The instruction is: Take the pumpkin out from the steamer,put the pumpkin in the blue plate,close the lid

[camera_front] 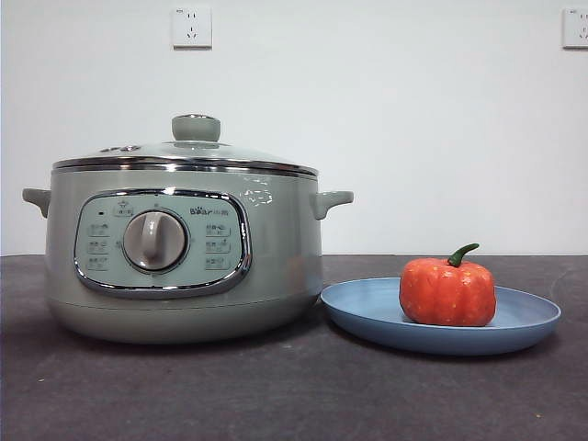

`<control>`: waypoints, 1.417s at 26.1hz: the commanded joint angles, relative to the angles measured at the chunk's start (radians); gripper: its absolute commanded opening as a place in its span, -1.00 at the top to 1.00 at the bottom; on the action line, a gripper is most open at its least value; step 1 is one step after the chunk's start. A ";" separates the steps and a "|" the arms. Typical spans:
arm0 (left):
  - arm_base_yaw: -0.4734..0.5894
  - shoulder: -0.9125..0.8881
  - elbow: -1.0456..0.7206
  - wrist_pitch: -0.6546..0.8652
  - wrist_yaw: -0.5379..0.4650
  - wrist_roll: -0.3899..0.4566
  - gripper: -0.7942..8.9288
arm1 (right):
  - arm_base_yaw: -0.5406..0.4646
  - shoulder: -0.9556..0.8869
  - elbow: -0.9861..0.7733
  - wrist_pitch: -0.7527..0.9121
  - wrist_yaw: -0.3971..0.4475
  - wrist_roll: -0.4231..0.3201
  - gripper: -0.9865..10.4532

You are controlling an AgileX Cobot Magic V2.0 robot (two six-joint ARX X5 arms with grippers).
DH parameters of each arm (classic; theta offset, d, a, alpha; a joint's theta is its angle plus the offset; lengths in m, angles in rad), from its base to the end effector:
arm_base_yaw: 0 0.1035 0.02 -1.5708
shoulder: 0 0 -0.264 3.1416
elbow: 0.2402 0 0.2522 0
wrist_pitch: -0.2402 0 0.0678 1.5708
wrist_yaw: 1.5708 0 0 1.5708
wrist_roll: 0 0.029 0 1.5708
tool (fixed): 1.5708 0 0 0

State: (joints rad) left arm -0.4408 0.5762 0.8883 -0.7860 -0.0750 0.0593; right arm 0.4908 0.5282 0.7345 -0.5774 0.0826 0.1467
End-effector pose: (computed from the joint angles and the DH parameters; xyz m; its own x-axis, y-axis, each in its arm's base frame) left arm 0.0908 -0.0404 0.3355 0.8345 -0.3108 -0.4551 0.3890 0.9171 0.0869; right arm 0.0978 0.0495 0.3104 0.8580 0.3650 -0.3614 -0.3508 0.9303 0.1066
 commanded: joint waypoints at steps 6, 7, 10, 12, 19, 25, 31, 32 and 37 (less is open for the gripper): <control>0.187 -0.255 -0.128 0.155 0.085 0.012 0.84 | 0.001 0.000 -0.005 -0.063 0.003 0.012 0.86; 0.225 -0.295 -0.178 0.210 0.085 0.012 0.84 | 0.001 0.000 -0.005 -0.071 0.003 0.012 0.86; 0.315 -0.389 -0.337 0.350 0.079 0.016 0.84 | 0.001 0.000 -0.005 -0.090 0.002 0.012 0.86; 0.363 -0.430 -0.436 0.410 0.089 0.014 0.84 | 0.001 0.000 -0.005 -0.106 0.003 0.012 0.86; 0.433 -0.467 -0.794 0.644 0.158 -0.016 0.84 | 0.001 0.000 -0.005 -0.129 0.003 0.012 0.86; 0.436 -0.516 -0.886 0.614 0.158 -0.068 0.84 | 0.001 0.000 -0.005 -0.130 0.003 0.012 0.86; 0.436 -0.570 -0.886 0.607 0.156 -0.070 0.84 | 0.001 0.000 -0.005 -0.131 0.003 0.012 0.86; 0.436 -0.569 -0.885 0.607 0.156 -0.070 0.84 | 0.001 0.000 -0.005 -0.131 0.003 0.012 0.86; 0.436 -0.569 -0.885 0.607 0.156 -0.070 0.84 | 0.001 0.000 -0.005 -0.131 0.003 0.012 0.86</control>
State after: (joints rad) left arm -0.0082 0.0086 0.0181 -0.1791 0.0814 -0.0044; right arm 0.4908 0.5285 0.7345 -0.7105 0.0826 0.1467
